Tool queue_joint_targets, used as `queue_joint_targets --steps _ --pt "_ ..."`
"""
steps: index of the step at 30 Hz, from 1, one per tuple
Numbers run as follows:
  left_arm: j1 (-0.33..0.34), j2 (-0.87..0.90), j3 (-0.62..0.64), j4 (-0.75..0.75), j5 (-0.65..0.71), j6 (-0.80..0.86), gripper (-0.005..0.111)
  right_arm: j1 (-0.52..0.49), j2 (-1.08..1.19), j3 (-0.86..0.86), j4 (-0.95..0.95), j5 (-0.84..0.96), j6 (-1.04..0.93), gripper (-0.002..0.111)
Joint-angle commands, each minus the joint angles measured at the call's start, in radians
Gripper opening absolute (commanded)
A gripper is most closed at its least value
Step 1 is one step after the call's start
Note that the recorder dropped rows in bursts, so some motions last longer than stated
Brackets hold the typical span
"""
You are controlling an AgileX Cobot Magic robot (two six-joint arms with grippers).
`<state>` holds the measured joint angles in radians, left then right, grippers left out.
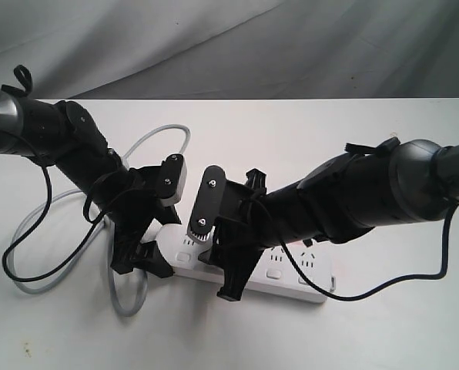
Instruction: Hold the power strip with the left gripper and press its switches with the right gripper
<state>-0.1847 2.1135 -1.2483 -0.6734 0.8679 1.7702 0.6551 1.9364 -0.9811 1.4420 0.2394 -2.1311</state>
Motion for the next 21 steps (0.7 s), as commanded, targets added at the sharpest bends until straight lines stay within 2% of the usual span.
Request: queue_joint_targets --steps 1,21 --pt "-0.005 0.005 -0.002 0.003 0.023 -0.004 0.050 -0.004 0.014 0.007 -0.004 -0.002 -0.007 0.053" --pt "-0.005 0.005 -0.002 0.003 0.023 -0.004 0.050 -0.006 0.025 0.007 -0.004 -0.054 -0.011 0.053"
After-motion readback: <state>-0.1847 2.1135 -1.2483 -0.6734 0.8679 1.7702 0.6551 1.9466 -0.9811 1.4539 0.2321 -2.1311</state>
